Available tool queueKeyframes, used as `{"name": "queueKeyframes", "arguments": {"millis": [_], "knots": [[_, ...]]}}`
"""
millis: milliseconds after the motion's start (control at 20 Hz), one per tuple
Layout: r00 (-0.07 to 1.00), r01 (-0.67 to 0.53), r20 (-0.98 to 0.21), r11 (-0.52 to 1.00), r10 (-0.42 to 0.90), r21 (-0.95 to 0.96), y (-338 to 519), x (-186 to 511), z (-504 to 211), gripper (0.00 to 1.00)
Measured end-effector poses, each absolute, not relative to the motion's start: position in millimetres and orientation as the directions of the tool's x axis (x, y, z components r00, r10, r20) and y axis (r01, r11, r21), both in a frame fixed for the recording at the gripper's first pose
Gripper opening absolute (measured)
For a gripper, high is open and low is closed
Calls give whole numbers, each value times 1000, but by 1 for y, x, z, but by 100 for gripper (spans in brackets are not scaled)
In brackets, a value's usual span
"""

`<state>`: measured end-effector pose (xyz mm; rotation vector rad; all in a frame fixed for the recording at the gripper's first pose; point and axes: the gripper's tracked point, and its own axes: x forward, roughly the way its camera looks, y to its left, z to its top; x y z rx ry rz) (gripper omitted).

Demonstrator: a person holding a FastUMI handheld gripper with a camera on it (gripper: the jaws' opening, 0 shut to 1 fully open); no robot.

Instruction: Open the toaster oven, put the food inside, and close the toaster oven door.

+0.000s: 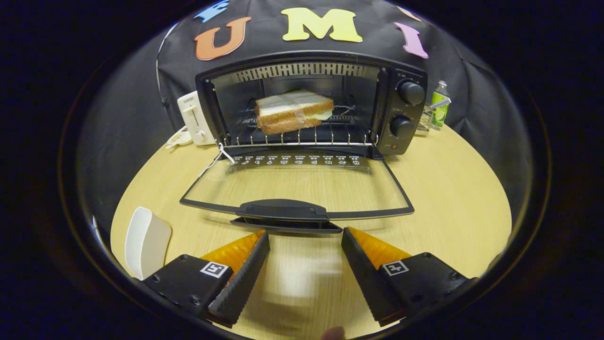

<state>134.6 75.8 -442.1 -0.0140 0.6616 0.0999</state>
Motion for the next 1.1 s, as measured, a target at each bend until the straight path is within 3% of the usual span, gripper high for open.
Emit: {"name": "queueKeyframes", "arguments": {"millis": [700,1100], "knots": [[915,-156,-375,988,146,3,85,204,-269,100],[967,-191,-162,981,194,33,84,171,-139,100]]}}
